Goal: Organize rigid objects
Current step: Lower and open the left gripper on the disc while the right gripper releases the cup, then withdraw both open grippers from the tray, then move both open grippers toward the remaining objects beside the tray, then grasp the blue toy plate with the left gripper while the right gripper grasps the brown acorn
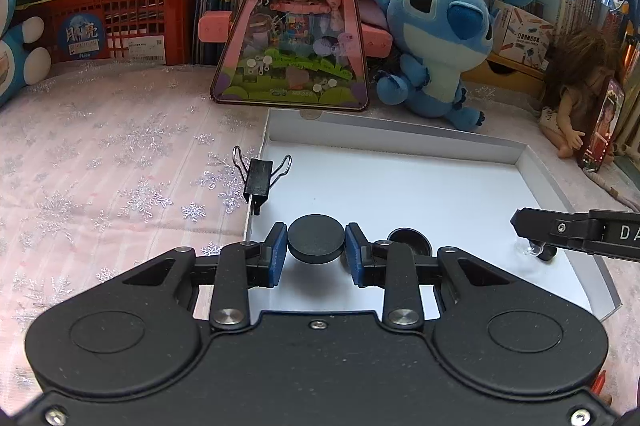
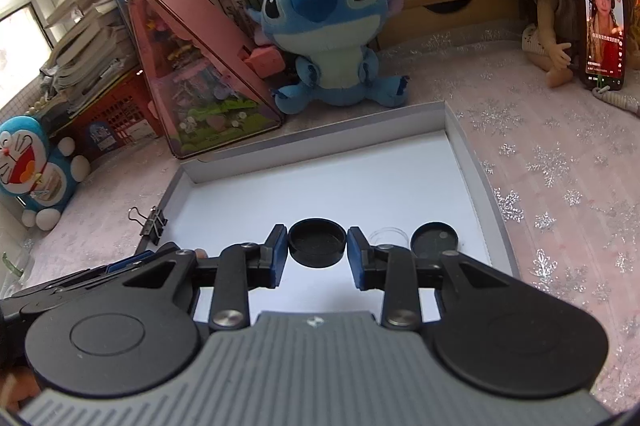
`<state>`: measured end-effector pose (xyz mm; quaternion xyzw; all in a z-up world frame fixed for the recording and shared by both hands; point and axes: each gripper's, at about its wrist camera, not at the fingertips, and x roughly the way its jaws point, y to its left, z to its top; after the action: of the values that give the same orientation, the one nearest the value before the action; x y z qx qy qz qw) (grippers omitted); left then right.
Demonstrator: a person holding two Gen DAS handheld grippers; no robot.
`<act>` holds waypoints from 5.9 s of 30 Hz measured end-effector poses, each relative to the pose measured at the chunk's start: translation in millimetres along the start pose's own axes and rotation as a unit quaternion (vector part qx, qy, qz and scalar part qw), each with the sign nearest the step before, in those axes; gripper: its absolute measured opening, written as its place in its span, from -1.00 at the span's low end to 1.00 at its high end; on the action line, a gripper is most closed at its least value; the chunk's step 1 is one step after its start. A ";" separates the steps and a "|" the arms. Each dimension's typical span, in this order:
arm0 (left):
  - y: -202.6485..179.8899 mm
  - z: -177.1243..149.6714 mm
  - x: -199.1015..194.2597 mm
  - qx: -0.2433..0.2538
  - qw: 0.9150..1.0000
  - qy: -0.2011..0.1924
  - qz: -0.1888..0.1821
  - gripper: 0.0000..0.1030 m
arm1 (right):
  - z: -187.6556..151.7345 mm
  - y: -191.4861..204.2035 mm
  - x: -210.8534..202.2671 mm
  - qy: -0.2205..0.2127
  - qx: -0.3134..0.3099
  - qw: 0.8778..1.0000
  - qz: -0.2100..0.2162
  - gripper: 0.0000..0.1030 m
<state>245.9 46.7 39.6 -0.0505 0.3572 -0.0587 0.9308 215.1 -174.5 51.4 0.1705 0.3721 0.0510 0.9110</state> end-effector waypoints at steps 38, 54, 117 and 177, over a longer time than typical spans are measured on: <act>-7.1 -4.2 -10.9 0.022 0.999 -0.021 -0.013 -0.16 | -6.5 12.7 5.5 -0.004 -0.042 0.998 -0.040 0.07; -5.6 -16.2 -46.7 0.028 0.998 -0.040 -0.038 0.26 | -20.1 17.7 -21.5 -0.031 -0.082 0.995 -0.042 0.59; -22.1 -173.3 -137.9 0.072 0.992 -0.103 -0.026 0.46 | -171.3 -28.2 -114.2 -0.183 -0.151 0.967 -0.094 1.00; -19.4 -177.6 -122.5 0.071 0.991 -0.111 -0.016 -0.42 | -183.7 -22.9 -101.6 -0.156 -0.154 0.971 -0.099 0.24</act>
<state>35.0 36.1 -8.4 0.0036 0.2453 -0.0929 0.9650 13.7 -168.2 -11.6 -0.0036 0.2285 -0.0100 0.9735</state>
